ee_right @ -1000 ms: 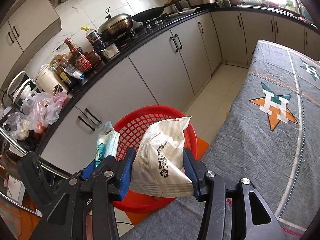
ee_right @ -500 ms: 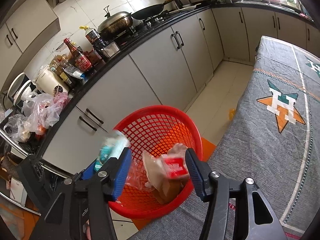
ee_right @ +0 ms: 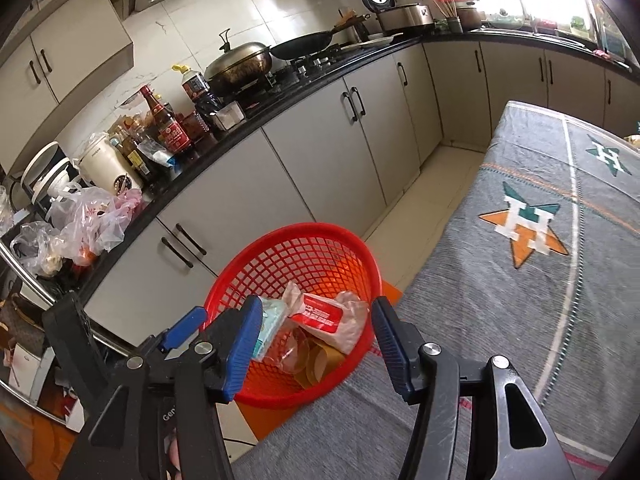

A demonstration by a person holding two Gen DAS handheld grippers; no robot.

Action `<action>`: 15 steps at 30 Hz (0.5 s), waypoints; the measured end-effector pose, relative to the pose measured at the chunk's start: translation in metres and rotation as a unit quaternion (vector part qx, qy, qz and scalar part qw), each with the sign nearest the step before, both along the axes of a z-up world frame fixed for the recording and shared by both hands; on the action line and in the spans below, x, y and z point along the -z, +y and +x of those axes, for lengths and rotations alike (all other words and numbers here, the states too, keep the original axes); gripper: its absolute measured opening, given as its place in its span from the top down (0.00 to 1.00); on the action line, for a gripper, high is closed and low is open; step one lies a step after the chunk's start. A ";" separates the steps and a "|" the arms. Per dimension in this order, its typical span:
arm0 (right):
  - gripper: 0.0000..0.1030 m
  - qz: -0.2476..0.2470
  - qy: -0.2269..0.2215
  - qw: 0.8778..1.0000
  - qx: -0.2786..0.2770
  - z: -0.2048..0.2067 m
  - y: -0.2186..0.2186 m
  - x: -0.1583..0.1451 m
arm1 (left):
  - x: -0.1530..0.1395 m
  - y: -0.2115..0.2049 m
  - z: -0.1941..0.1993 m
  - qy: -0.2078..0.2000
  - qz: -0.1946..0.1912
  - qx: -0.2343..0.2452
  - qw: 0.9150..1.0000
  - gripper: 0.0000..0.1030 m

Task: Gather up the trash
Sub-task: 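Open both grippers over the red basket to drop the items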

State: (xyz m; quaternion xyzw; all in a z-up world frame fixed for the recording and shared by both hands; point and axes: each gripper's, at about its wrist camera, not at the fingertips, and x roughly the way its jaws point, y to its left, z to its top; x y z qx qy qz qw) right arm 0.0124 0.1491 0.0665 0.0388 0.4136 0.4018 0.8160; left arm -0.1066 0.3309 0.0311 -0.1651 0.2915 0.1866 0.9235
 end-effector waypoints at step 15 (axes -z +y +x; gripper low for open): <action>0.40 -0.006 -0.019 1.000 0.022 -0.016 -0.054 0.010 | -0.015 -0.046 0.004 0.000 0.027 0.038 0.999 0.39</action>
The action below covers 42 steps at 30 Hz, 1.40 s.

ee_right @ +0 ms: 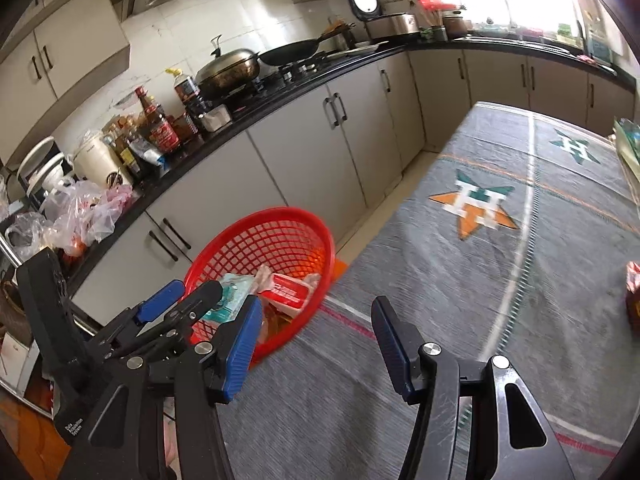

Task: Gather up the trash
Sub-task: 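Open both grippers over the red basket to drop the items, then grasp the orange medicine box with the right gripper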

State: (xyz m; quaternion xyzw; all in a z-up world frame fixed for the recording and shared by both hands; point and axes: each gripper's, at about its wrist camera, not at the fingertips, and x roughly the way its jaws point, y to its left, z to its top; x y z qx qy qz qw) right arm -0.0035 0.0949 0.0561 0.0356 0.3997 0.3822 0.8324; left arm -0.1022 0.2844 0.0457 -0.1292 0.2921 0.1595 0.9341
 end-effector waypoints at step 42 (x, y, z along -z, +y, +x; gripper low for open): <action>0.25 -0.043 0.063 0.991 0.107 0.087 -0.311 0.042 | 0.001 -0.245 0.069 0.094 0.047 0.234 0.966 0.38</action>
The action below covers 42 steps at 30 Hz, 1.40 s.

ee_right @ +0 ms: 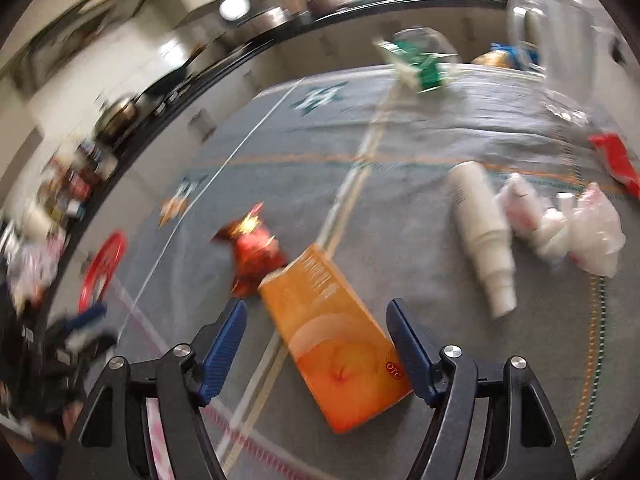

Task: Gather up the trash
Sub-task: 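Grasp the orange medicine box with the right gripper, then grasp the red snack bag with the left gripper while the right holds the orange box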

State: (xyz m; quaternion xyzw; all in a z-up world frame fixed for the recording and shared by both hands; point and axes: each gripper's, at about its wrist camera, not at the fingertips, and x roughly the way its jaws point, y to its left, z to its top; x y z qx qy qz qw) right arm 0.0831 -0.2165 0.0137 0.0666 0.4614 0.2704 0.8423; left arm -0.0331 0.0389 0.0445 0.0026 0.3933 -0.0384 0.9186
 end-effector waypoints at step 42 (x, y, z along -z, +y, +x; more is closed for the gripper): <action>0.50 0.073 -0.049 0.988 0.127 -0.013 -0.047 -0.025 | 0.023 -0.121 0.090 0.065 -0.028 0.196 0.978 0.33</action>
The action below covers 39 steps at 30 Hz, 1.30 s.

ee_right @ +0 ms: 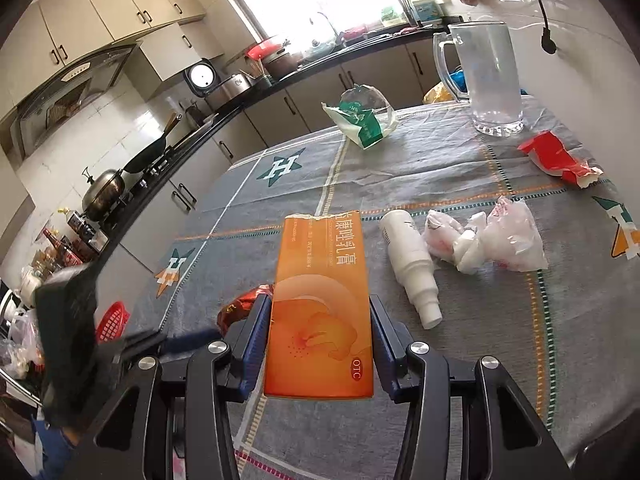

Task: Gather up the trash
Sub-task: 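Grasp the red snack bag with the left gripper while the right holds the orange box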

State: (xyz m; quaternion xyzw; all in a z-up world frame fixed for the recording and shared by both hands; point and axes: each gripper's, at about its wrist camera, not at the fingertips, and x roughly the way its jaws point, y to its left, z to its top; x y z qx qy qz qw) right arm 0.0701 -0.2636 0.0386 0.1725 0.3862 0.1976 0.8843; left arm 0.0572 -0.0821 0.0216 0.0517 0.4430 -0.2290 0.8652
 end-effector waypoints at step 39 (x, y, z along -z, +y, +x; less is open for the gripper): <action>0.50 -0.070 -0.056 0.991 -0.100 -0.024 0.067 0.000 | -0.016 0.090 -0.060 -0.106 0.002 -0.191 0.976 0.61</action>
